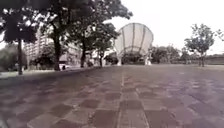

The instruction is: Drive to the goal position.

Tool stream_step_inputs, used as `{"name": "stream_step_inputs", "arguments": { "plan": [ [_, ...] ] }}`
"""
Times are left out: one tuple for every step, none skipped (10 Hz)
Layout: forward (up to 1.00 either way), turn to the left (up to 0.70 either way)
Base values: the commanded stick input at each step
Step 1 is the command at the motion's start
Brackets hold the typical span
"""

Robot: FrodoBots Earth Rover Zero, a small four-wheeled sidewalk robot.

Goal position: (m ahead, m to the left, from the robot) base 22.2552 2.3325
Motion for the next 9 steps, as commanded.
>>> {"name": "stream_step_inputs", "arguments": {
  "plan": [
    [1.00, 0.00],
    [1.00, 0.00],
    [1.00, 0.00],
    [1.00, 0.00],
    [1.00, 0.00],
    [1.00, 0.00],
    [1.00, 0.00],
    [1.00, 0.00],
    [1.00, 0.00]
  ]
}}
